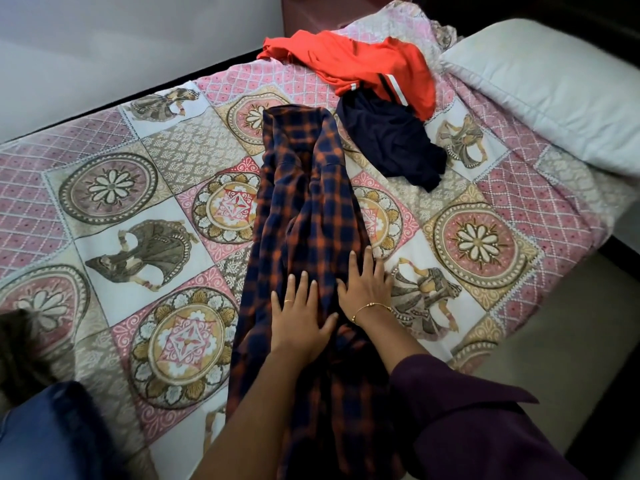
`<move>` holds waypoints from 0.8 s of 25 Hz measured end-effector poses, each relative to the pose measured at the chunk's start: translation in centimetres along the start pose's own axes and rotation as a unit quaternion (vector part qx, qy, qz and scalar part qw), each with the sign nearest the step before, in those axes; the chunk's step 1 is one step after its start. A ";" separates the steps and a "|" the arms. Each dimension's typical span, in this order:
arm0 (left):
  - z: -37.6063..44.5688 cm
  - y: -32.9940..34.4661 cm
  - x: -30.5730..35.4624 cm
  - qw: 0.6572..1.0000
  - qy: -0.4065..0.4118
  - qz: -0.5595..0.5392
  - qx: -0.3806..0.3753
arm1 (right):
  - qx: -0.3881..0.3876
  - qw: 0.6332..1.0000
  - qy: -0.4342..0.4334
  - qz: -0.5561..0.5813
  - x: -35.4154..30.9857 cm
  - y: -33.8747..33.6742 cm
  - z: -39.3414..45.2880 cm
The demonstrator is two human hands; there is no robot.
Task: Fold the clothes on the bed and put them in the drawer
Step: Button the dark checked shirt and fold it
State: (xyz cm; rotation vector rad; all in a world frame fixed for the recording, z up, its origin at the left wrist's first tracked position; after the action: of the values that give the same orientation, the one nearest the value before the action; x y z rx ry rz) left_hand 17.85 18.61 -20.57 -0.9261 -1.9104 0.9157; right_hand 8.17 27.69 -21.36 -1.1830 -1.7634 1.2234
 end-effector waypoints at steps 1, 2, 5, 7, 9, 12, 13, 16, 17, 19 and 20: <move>-0.5 -0.3 -0.1 0.998 0.027 -0.037 0.043 | -0.005 1.000 -0.001 0.004 0.0 0.1 -0.7; -1.3 -0.7 0.0 0.992 0.060 -0.056 0.091 | -0.008 1.000 -0.002 0.007 0.0 0.2 -1.6; -3.7 0.7 -0.4 0.983 0.140 -0.018 0.121 | 0.003 0.999 0.007 0.040 -0.2 0.3 -3.9; -5.2 2.3 -0.9 0.986 0.129 0.023 0.100 | 0.015 0.997 0.024 0.073 -0.6 0.4 -6.5; -5.8 2.8 -0.9 0.990 0.094 0.040 0.101 | 0.024 0.996 0.024 0.081 -0.7 1.2 -8.9; -5.3 2.6 -0.7 0.991 0.109 0.004 0.078 | 0.029 0.996 0.018 0.083 0.1 2.6 -10.2; -5.4 2.2 -1.0 0.986 0.116 -0.051 0.106 | 0.035 0.995 0.022 0.092 0.4 2.8 -10.2; -8.7 2.2 -3.7 0.937 0.020 -0.176 0.301 | 0.130 0.980 0.080 0.124 1.4 3.8 -12.0; -10.1 2.8 -4.8 0.927 -0.051 -0.194 0.318 | 0.153 0.975 0.097 0.131 1.7 4.4 -12.9; -13.1 4.6 -6.5 0.924 -0.188 -0.194 0.271 | 0.157 0.972 0.115 0.132 2.4 5.7 -15.3; -14.4 5.2 -6.8 0.926 -0.227 -0.179 0.241 | 0.143 0.972 0.123 0.142 2.8 6.1 -16.4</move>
State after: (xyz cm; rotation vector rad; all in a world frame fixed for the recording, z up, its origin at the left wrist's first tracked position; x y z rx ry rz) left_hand 34.57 18.89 -21.33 -0.0626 -1.9908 1.3678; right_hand 23.52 36.59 -21.64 -1.3762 -1.2207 1.3722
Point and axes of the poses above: each hand's wrist, its own z-axis towards the middle knuckle, its own y-axis out of the palm, x = y × z, the point moved 3 cm from there along z, towards the middle knuckle, and after that the axes turned 10 degrees about -z, right-handed, at the moved point
